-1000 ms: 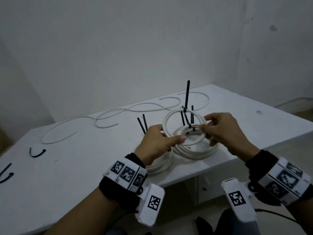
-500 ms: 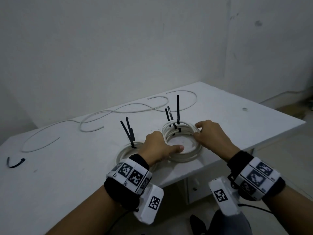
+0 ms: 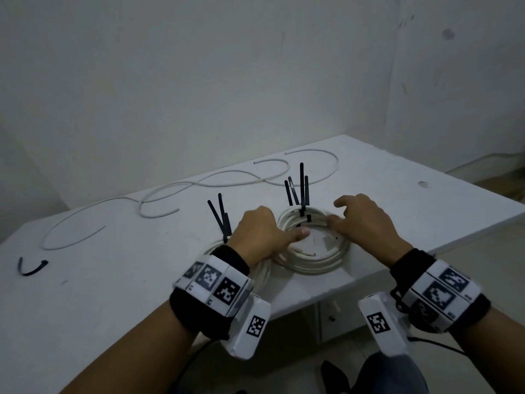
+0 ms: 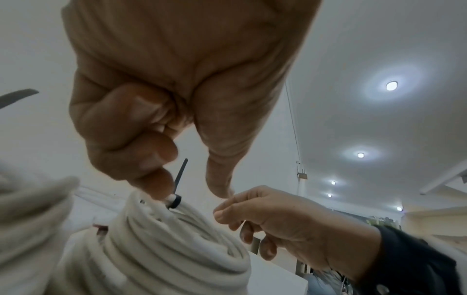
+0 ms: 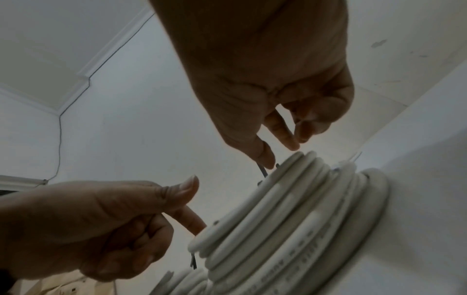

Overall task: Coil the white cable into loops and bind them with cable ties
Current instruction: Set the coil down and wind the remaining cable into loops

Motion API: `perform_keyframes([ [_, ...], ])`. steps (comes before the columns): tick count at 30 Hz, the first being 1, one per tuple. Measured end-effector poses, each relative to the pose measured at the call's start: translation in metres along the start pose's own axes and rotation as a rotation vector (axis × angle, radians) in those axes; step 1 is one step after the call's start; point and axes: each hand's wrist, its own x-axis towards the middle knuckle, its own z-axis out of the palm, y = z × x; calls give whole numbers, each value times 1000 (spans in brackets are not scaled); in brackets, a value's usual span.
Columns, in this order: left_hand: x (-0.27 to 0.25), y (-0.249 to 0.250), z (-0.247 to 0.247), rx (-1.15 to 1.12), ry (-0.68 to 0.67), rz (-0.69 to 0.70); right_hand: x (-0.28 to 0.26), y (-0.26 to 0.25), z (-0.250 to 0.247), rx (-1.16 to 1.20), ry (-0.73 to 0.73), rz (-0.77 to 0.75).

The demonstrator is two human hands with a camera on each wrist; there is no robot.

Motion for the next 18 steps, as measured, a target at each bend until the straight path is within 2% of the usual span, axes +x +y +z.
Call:
perform_keyframes([
  [5,13,-14,-36,-129,179,64,14,-19,-20,99,99,-104],
  [9,34,-39,-73,-177,351,97,33,-66,-31,181,109,-291],
  [13,66,-79,-103,-45,348,97,71,-131,-26,89,-103,-485],
  [15,88,-104,-114,47,280,82,102,-161,-14,30,-233,-513],
  [18,123,-143,-125,173,183,50,157,-196,18,-146,-403,-475],
])
